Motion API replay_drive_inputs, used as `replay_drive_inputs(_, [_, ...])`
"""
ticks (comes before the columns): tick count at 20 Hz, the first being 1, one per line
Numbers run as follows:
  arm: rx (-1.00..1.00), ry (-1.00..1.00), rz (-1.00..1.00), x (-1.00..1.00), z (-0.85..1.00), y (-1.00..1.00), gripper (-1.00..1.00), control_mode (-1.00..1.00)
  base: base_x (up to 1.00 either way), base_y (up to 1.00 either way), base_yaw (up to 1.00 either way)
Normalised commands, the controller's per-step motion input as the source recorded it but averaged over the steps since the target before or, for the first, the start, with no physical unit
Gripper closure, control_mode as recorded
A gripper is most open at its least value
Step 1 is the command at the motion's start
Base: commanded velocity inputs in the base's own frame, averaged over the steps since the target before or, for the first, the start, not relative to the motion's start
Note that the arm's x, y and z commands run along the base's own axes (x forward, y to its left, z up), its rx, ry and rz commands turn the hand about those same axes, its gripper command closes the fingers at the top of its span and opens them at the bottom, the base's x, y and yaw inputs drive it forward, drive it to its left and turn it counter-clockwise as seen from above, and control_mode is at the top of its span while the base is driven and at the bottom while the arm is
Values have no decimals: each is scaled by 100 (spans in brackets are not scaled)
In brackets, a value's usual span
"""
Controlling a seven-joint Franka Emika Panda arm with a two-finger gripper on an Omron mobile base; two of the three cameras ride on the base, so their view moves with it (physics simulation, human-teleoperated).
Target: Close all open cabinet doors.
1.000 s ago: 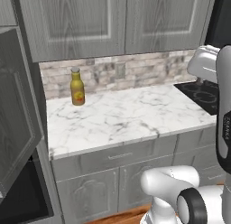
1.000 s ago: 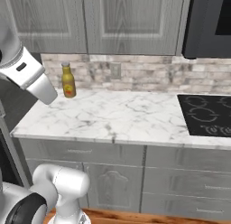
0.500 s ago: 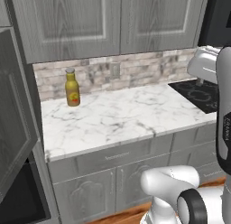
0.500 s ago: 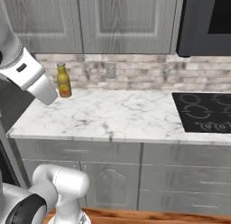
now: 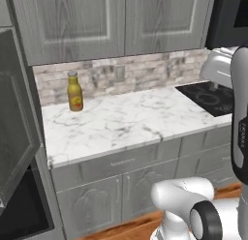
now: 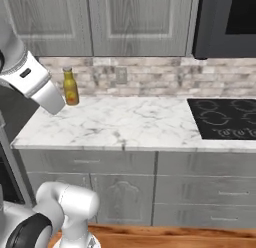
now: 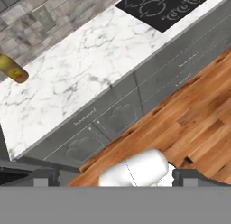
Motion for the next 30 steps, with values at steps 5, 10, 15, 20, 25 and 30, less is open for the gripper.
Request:
replay_drive_inputs(5, [0, 0, 0, 0, 0, 0, -100, 100, -92, 48, 0])
replay_drive_inputs(10, [0, 0, 0, 0, 0, 0, -100, 100, -44, 87, 3])
replay_drive_inputs(15, [0, 0, 0, 0, 0, 0, -100, 100, -7, 100, 6])
replay_drive_inputs(20, [0, 0, 0, 0, 0, 0, -100, 100, 0, 95, 2])
replay_drive_inputs(25, [0, 0, 0, 0, 0, 0, -100, 100, 0, 77, 0])
replay_drive_inputs(30, [0, 0, 0, 0, 0, 0, -100, 100, 12, 69, 0])
